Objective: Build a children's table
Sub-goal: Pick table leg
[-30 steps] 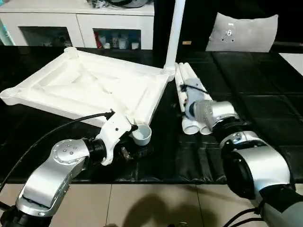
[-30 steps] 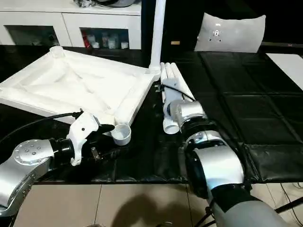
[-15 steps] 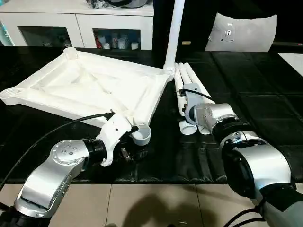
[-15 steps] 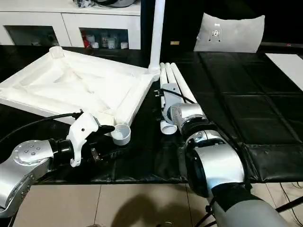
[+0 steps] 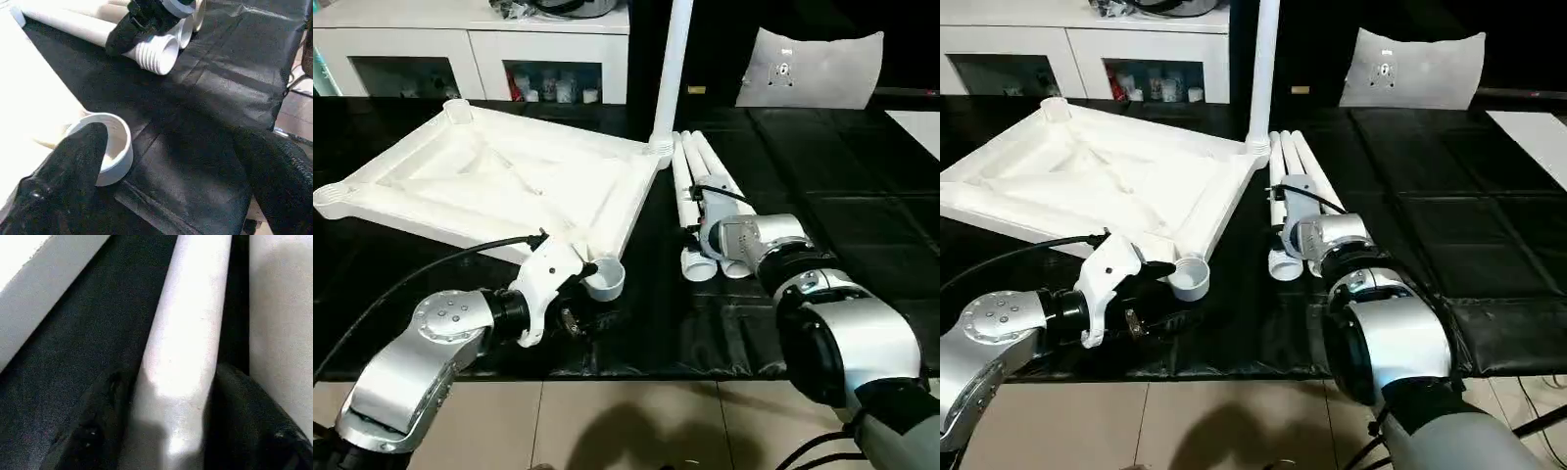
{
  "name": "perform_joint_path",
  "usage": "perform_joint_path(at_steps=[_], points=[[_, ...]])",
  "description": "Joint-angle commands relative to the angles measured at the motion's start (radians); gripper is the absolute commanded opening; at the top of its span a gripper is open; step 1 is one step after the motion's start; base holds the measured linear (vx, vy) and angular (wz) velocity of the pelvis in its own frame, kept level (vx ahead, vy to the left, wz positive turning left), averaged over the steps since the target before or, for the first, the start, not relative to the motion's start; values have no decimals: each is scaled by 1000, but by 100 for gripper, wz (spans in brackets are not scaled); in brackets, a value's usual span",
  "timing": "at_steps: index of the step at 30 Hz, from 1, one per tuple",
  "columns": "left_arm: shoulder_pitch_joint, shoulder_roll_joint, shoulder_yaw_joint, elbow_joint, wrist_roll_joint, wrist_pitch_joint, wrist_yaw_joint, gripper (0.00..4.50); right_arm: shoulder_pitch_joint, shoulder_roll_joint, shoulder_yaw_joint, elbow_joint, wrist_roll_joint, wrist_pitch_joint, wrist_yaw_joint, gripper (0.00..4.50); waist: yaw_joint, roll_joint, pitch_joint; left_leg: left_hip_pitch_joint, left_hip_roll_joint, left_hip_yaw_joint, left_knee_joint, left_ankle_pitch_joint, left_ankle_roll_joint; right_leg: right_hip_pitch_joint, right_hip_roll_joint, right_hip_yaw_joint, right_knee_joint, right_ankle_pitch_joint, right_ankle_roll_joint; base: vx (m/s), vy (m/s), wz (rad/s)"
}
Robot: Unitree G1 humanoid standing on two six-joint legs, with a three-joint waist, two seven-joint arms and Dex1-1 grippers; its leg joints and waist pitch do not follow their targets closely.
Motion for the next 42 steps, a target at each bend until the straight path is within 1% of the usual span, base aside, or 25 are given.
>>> perform_joint_path(at_steps=[1, 2, 4, 6, 8, 10, 12, 16, 17, 20, 21, 22, 28, 29, 30, 31, 32, 33, 34, 35, 36, 37, 38, 39, 42], points=[[-12, 10, -2, 1, -3, -7, -5, 450, 10, 13, -5, 41, 14, 35, 8, 245, 1, 17, -50, 12, 26, -10, -70, -317, -39, 43, -66, 46, -73, -309, -182, 0, 0, 0], [-14, 12, -2, 3, -3, -8, -6, 450, 10, 13, -8, 42, 14, 36, 8, 245, 1, 14, -51, 11, 26, -10, -70, -316, -39, 44, -66, 46, -73, -308, -182, 0, 0, 0], [-14, 16, -3, 5, -6, -12, -7, 450, 11, 12, -17, 42, 19, 42, 4, 229, 1, 15, -52, 11, 26, -10, -69, -305, -36, 45, -66, 47, -72, -297, -184, 0, 0, 0], [-13, 17, -3, 6, -6, -12, -7, 450, 12, 12, -17, 42, 19, 42, 4, 229, 1, 16, -52, 11, 26, -10, -70, -305, -37, 45, -65, 46, -71, -292, -186, 0, 0, 0], [-11, 23, -4, 7, -6, -13, -11, 450, 14, 12, -23, 42, 20, 44, 4, 214, 0, 15, -51, 10, 26, -10, -70, -309, -37, 45, -66, 46, -72, -299, -187, 0, 0, 0], [-9, 28, -5, 7, -6, -15, -14, 450, 15, 12, -26, 42, 23, 45, 3, 210, -1, 15, -51, 11, 26, -10, -70, -314, -38, 44, -67, 46, -73, -312, -184, 0, 0, 0], [-7, 30, -5, 7, -6, -16, -17, 450, 16, 13, -32, 43, 24, 45, 1, 206, -1, 14, -52, 11, 26, -10, -70, -315, -38, 44, -67, 46, -73, -317, -183, 0, 0, 0], [-5, 35, -4, 9, -7, -21, -19, 450, 20, 17, -38, 43, 25, 44, -1, 203, 0, 17, -57, 11, 27, -10, -69, -304, -40, 46, -68, 46, -71, -302, -187, 0, 0, 0], [-4, 35, -4, 10, -6, -23, -20, 450, 21, 16, -44, 41, 29, 42, -5, 203, -1, 16, -57, 10, 26, -10, -68, -301, -40, 46, -67, 46, -71, -296, -188, 0, 0, 0], [-4, 36, -4, 14, -5, -27, -22, 450, 21, 17, -52, 38, 36, 39, -11, 202, 0, 18, -60, 11, 26, -9, -67, -295, -40, 47, -67, 46, -70, -279, -196, 0, 0, 0], [-3, 38, -4, 19, -4, -31, -24, 450, 20, 17, -59, 36, 42, 34, -15, 202, 1, 22, -62, 11, 26, -9, -66, -293, -41, 48, -67, 46, -68, -273, -198, 0, 0, 0], [-3, 38, -4, 19, -4, -31, -24, 450, 20, 17, -59, 36, 42, 34, -15, 202, 0, 19, -61, 11, 25, -8, -66, -300, -40, 48, -67, 45, -71, -286, -195, 0, 0, 0], [-3, 38, -4, 19, -4, -31, -24, 450, 20, 17, -59, 36, 42, 34, -15, 202, 0, 20, -62, 10, 26, -9, -66, -294, -41, 48, -66, 45, -69, -282, -194, 0, 0, 0], [-4, 41, -5, 25, -2, -37, -27, 450, 18, 17, -73, 31, 52, 30, -26, 202, 0, 18, -65, 11, 26, -9, -65, -294, -41, 49, -66, 45, -69, -282, -195, 0, 0, 0], [-4, 41, -5, 25, -2, -37, -27, 450, 18, 17, -74, 31, 53, 30, -27, 200, 1, 19, -65, 11, 25, -9, -65, -291, -41, 48, -67, 45, -69, -279, -195, 0, 0, 0], [-8, 46, -1, 33, 1, -45, -27, 450, 14, 9, -113, -8, 84, 8, -64, 199, 4, 21, -71, 12, 25, -10, -63, -285, -42, 51, -68, 44, -67, -273, -196, 0, 0, 0], [-9, 51, 5, 37, 2, -50, -27, 450, 10, 1, -142, -53, 108, -6, -90, 199, 5, 21, -70, 11, 24, -9, -63, -280, -43, 51, -67, 44, -66, -263, -193, 0, 0, 0], [-7, 54, 8, 38, 2, -52, -27, 450, 7, -2, -152, -76, 116, -7, -96, 198, 5, 25, -71, 11, 24, -8, -63, -275, -42, 50, -66, 45, -66, -250, -190, 0, 0, 0], [-6, 56, 10, 40, 2, -54, -29, 450, 5, -3, -154, -86, 119, -4, -96, 197, 9, 28, -74, 13, 24, -8, -61, -257, -40, 50, -65, 44, -61, -222, -196, 0, 0, 0], [-4, 59, 8, 41, 4, -56, -31, 450, 6, -3, -158, -101, 122, -14, -96, 196, 10, 28, -74, 12, 24, -6, -61, -252, -39, 50, -63, 44, -62, -211, -200, 0, 0, 0], [-4, 61, 7, 44, 5, -58, -32, 450, 6, -4, -158, -110, 123, -10, -96, 195, 12, 28, -73, 10, 23, -6, -60, -243, -37, 52, -63, 44, -60, -198, -205, 0, 0, 0], [-4, 62, 7, 46, 6, -60, -33, 450, 6, -5, -158, -119, 123, -12, -95, 195, 14, 30, -75, 8, 23, -6, -59, -228, -35, 54, -64, 44, -57, -179, -210, 0, 0, 0], [-6, 62, 7, 49, 7, -61, -35, 450, 5, -5, -164, -129, 127, -16, -97, 195, 14, 35, -74, 8, 23, -6, -59, -227, -35, 53, -64, 44, -57, -176, -213, 0, 0, 0], [-11, 60, 6, 53, 8, -62, -35, 450, 2, -5, -168, -135, 129, -15, -101, 195, 13, 33, -74, 8, 22, -5, -59, -226, -33, 55, -63, 44, -58, -171, -214, 0, 0, 0], [-24, 53, 1, 62, 10, -68, -32, 450, 2, -6, -162, -158, 125, -23, -104, 193, 15, 32, -74, 7, 21, -5, -58, -221, -30, 56, -64, 45, -58, -173, -216, 0, 0, 0]])
